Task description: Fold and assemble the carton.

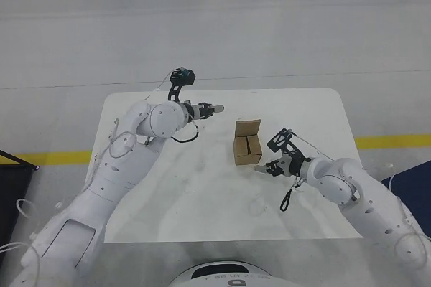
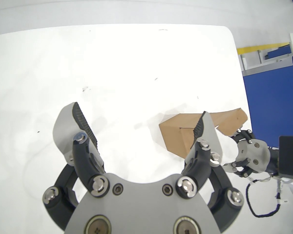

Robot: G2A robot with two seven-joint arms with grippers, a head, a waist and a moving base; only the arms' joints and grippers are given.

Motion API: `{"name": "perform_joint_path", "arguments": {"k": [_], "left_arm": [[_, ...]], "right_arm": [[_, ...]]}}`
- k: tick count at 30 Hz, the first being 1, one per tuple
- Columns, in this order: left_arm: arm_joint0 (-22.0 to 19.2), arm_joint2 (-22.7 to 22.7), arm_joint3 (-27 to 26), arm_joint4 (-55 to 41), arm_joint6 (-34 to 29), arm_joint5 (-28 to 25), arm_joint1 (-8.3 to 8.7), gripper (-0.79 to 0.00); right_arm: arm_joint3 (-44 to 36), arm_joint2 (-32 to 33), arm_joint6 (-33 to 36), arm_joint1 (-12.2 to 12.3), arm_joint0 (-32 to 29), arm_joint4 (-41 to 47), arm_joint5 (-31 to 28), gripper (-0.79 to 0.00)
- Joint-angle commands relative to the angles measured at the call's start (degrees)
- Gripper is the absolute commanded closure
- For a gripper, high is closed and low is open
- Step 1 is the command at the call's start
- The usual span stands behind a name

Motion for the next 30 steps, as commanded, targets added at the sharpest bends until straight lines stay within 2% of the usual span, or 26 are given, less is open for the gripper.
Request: {"name": "perform_joint_path", "arguments": {"k": [1,8,12,18,26,30], "left_arm": [[-2.1,2.6,2.2,-0.2,0.2,1.1,-1.05,-0.785],[-7.5,6.9,10.1,-1.0,0.9,4.1,-3.88,-0.785],[-10.6,9.8,14.1,0.2,1.7,6.1,-5.71,-0.785],[-13.7,15.9,17.3,1.8,2.3,6.6,-9.35,-0.785],[-16.5,18.1,24.0,0.5,2.7,6.2,-12.71,-0.785],[-17.0,18.9,25.7,-0.4,2.9,4.1,-14.16,-0.785]], "right_arm": [[0.4,-0.9,-0.3,-0.3,0.4,-1.5,0.6,-0.785],[2.8,-3.0,-1.4,-1.5,2.4,-2.8,0.1,-0.785],[3.3,-4.3,-1.9,-2.3,3.6,-3.7,2.5,-0.785],[5.0,-6.2,-2.4,-3.7,5.3,-4.8,6.4,-0.785],[8.1,-7.1,-2.7,-4.8,6.5,-5.2,5.9,-0.785],[9.3,-6.8,-3.4,-5.0,6.3,-5.0,4.2,-0.785]]}}
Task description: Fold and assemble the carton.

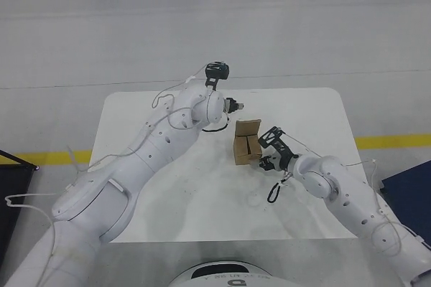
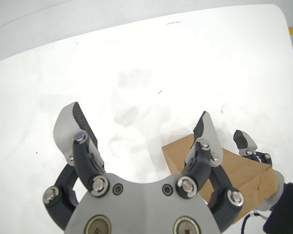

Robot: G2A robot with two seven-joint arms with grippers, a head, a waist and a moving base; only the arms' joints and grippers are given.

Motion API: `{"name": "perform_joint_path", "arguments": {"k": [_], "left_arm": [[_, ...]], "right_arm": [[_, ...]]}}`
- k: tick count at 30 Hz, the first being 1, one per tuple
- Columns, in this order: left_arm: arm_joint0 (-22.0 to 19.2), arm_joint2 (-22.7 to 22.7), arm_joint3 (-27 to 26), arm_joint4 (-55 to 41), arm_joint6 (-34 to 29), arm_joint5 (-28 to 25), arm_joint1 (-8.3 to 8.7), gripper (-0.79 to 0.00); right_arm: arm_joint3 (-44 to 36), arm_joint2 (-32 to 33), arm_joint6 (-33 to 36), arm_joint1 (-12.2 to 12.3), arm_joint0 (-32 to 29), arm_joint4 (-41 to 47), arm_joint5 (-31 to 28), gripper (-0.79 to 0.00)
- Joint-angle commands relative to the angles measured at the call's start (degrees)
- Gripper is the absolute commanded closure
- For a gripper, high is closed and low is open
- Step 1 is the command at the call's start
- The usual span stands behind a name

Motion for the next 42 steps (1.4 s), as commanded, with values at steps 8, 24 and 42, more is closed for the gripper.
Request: {"name": "perform_joint_path", "arguments": {"k": [8,24,42], "left_arm": [[0.4,0.2,0.7,-3.1,-1.6,-13.3,-1.61,-0.785],[4.1,1.0,-2.2,3.2,-5.6,-15.1,-1.64,-0.785],[5.3,1.2,-1.4,8.3,-5.1,-14.3,-3.32,-0.785]], "right_arm": [[1.7,1.4,-1.5,-0.5,-0.4,0.4,-0.4,-0.779],[5.9,5.6,1.7,-0.6,1.8,5.9,-10.9,-0.770],[3.4,15.5,0.8,1.9,-3.8,9.4,-24.4,-0.785]]}}
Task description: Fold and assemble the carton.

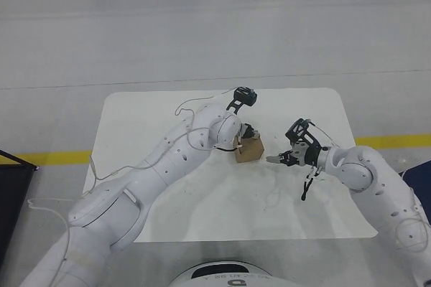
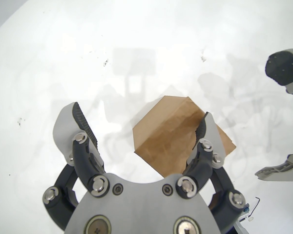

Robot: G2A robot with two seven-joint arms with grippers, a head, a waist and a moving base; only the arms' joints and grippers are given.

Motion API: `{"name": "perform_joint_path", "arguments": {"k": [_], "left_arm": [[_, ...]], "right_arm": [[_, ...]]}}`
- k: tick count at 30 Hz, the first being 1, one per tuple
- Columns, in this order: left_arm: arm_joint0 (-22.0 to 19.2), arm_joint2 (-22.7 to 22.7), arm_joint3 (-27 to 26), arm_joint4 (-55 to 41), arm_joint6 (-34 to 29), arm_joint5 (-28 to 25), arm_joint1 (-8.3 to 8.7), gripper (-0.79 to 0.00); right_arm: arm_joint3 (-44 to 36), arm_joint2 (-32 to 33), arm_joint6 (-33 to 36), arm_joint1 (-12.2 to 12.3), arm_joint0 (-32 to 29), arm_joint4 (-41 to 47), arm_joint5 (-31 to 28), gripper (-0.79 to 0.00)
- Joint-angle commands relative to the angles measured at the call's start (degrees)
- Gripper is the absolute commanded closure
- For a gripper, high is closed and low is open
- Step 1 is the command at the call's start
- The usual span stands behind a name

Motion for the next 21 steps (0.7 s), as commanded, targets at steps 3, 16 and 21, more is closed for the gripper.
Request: {"name": "perform_joint_path", "arguments": {"k": [3,16,21], "left_arm": [[0.8,-0.5,-0.4,0.8,0.2,0.1,-0.03,-0.785],[5.0,-4.9,-3.7,3.2,1.3,-0.4,1.64,-0.785],[6.5,-6.4,-5.3,4.5,0.7,-1.2,2.37,-0.785]], "right_arm": [[-1.4,-0.4,-1.9,-0.2,-0.3,-0.2,-0.1,-0.785],[-1.6,-5.2,-9.1,-1.6,0.5,-12.5,2.8,-0.785],[-1.5,-6.7,-8.9,-2.1,1.1,-14.8,3.4,-0.785]]}}
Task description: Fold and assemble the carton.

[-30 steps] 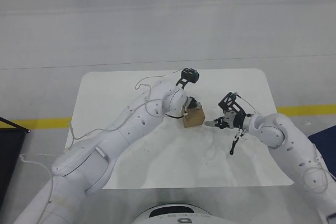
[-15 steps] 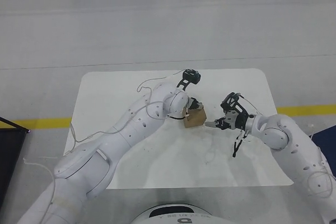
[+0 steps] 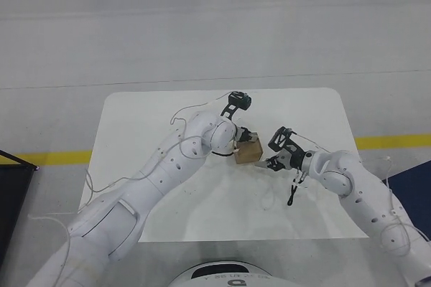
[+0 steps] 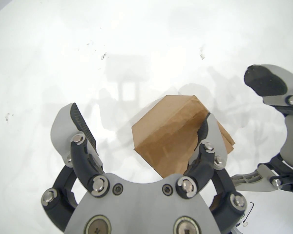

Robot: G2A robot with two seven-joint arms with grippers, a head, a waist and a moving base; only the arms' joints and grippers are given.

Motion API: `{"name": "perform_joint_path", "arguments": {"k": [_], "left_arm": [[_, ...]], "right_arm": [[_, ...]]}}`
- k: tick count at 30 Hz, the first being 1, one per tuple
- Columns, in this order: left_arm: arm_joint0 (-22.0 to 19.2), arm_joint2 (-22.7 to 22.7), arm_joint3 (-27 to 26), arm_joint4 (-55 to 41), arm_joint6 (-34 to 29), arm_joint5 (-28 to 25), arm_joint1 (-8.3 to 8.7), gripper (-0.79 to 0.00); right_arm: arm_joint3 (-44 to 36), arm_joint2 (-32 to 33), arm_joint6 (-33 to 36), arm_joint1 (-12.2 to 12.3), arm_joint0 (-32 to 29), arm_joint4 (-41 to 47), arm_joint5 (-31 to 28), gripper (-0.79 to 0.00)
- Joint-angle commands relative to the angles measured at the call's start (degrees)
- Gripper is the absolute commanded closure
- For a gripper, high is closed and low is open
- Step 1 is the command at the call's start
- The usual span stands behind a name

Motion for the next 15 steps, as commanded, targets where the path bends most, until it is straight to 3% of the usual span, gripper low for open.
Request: {"name": "perform_joint_path", "arguments": {"k": [1,15], "left_arm": [[0.6,-0.7,-0.7,0.6,-0.3,-0.4,0.31,-0.785],[3.2,-4.1,-3.1,1.4,-1.0,-1.2,1.13,-0.785]], "right_arm": [[0.0,-0.8,0.1,-0.3,0.4,-0.4,0.6,-0.785],[1.8,-4.5,0.4,-2.2,3.3,-0.5,3.5,-0.702]]}}
